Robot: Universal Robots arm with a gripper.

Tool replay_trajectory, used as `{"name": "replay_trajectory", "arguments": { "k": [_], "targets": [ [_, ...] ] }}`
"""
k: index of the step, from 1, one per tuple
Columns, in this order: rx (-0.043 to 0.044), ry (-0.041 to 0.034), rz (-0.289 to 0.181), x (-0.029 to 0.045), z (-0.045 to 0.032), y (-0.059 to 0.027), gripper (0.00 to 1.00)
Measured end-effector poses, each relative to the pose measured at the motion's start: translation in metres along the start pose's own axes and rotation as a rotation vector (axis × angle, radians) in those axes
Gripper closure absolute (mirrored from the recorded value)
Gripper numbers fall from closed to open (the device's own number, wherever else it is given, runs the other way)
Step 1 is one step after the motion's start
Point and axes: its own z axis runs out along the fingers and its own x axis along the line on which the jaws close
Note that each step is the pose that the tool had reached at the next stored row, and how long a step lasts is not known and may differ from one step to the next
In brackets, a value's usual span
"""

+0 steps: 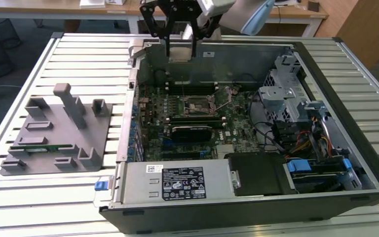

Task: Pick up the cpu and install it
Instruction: 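Pick up the cpu and move it towards the insertion slot, then place the cpu into insertion slot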

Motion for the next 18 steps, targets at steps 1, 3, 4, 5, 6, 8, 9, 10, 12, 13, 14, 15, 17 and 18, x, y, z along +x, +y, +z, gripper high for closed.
{"name": "replay_trajectory", "arguments": {
  "k": [1,3,4,5,6,8,9,10,12,13,14,15,17,18],
  "targets": [
    [0.0,0.0001,0.0,-0.004,0.0002,0.0003,0.47],
    [-0.0001,0.0,0.0,-0.0102,0.0007,0.0003,0.47],
    [-0.0001,0.0,0.0,-0.0134,0.0008,0.0003,0.47],
    [0.0,0.0,0.0,-0.0154,0.0009,0.0003,0.47],
    [-0.0001,0.0,0.0,-0.0179,0.001,0.0002,0.47],
    [-0.0001,0.0,0.0,-0.0218,0.0014,0.0001,0.47],
    [-0.0002,0.0,0.0,-0.0239,0.0016,0.0001,0.47],
    [0.0,0.0,0.0,-0.0256,0.0018,0.0,0.47],
    [-0.0001,0.0,0.0,-0.029,0.0022,0.0,0.47],
    [0.0,0.0,0.0,-0.0298,0.0022,-0.0001,0.47],
    [0.0007,-0.0001,0.001,-0.0302,0.0023,-0.0001,0.47],
    [0.0011,0.0,0.002,-0.031,0.0023,-0.0001,0.47],
    [0.002,0.0,0.003,-0.0324,0.0024,-0.0001,0.47],
    [0.004,0.0,0.003,-0.0326,0.0024,-0.0001,0.47]
  ]
}}
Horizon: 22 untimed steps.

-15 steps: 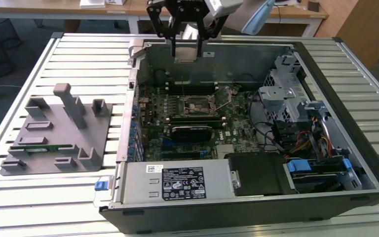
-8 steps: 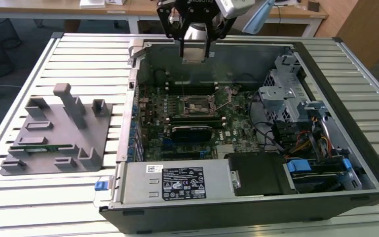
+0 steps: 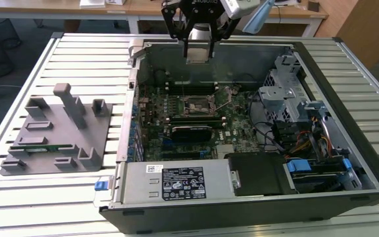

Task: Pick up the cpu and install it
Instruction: 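Place the cpu into insertion slot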

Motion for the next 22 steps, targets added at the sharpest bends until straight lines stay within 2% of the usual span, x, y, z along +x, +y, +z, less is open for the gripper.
{"name": "replay_trajectory", "arguments": {
  "k": [3,22],
  "targets": [
    [0.0036,-0.0008,0.031,-0.0001,0.0007,0.0,0.47],
    [-0.0011,-0.0102,0.376,-0.0001,0.0064,-0.0002,0.47]
  ]
}}
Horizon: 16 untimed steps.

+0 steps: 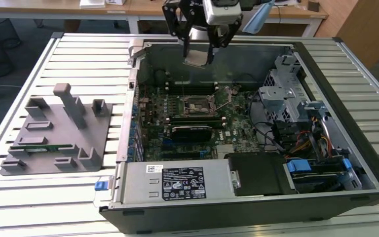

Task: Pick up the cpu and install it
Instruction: 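Place the cpu into insertion slot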

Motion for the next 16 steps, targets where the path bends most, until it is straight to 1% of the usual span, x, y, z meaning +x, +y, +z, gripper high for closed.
{"name": "replay_trajectory", "arguments": {
  "k": [16],
  "targets": [
    [-0.0039,-0.0072,0.285,0.0,0.0045,-0.0001,0.47]
  ]
}}
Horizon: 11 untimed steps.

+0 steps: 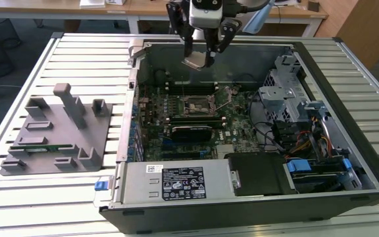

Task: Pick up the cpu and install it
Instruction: 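Place the cpu into insertion slot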

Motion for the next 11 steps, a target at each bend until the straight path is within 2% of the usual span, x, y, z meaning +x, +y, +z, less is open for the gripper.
{"name": "replay_trajectory", "arguments": {
  "k": [11],
  "targets": [
    [-0.0024,-0.0046,0.181,0.0001,0.0028,0.0001,0.47]
  ]
}}
